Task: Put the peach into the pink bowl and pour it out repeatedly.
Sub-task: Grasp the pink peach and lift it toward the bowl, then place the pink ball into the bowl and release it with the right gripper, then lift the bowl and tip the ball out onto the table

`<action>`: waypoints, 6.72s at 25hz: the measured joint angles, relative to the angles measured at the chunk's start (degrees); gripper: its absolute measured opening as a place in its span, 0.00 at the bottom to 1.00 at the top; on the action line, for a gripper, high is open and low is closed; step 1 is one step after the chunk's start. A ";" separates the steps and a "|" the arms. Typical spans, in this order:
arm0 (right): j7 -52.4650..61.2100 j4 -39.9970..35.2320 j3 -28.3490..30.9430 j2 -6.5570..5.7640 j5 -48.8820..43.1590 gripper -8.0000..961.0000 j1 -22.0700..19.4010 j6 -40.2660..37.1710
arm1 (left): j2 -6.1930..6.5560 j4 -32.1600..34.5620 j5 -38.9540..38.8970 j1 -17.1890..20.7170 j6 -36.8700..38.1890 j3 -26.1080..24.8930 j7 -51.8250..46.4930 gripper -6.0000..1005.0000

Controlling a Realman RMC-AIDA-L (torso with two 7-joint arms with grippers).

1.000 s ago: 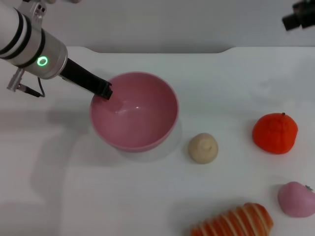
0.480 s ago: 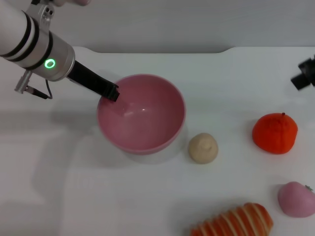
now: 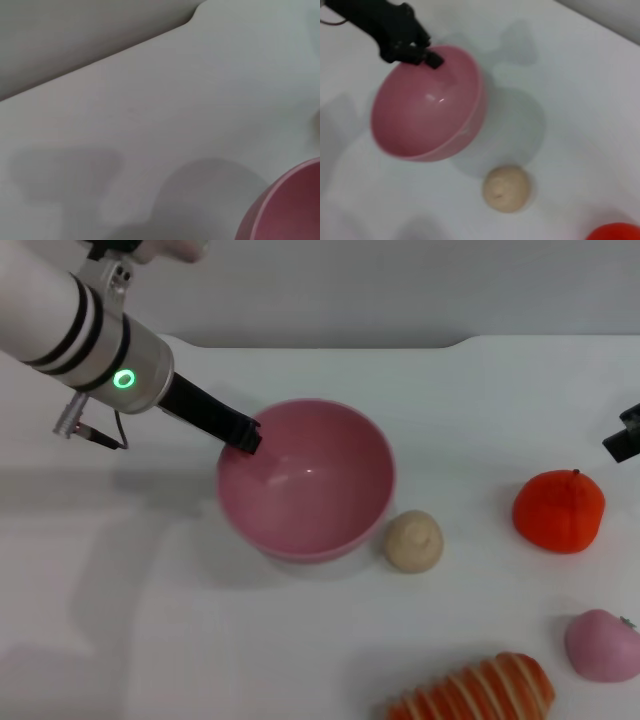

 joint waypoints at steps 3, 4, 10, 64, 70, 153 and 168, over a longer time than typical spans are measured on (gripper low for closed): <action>-0.63 0.07 -0.01 0.15 -0.25 0.51 -1.23 3.00 | -0.14 -0.24 -0.63 -0.03 -0.29 0.69 -0.27 0.05; -0.71 0.15 -0.01 0.23 -0.35 0.51 -1.74 4.13 | -0.14 -0.44 -1.13 -0.06 -0.37 0.83 -0.28 0.05; -2.41 2.84 -0.16 0.75 -4.33 0.51 -3.64 8.68 | -0.11 -1.17 -2.15 -0.27 -0.50 0.94 -0.61 0.05; -8.15 18.14 -13.17 4.96 -7.36 0.51 -10.59 15.61 | -0.26 -2.92 -2.98 -1.87 -1.77 1.73 -1.80 0.05; -8.18 18.27 -13.26 5.52 -8.68 0.51 -10.44 16.27 | -0.25 -3.09 -3.47 -1.86 -1.73 2.51 -1.80 0.05; -26.51 14.82 3.65 6.79 41.39 0.60 -11.73 31.28 | -0.25 -6.96 -10.28 -1.62 -13.89 5.08 4.13 0.05; -49.61 37.96 8.10 9.16 71.27 0.59 -20.60 42.33 | -0.11 -10.95 -26.46 4.79 -48.03 14.62 29.26 0.05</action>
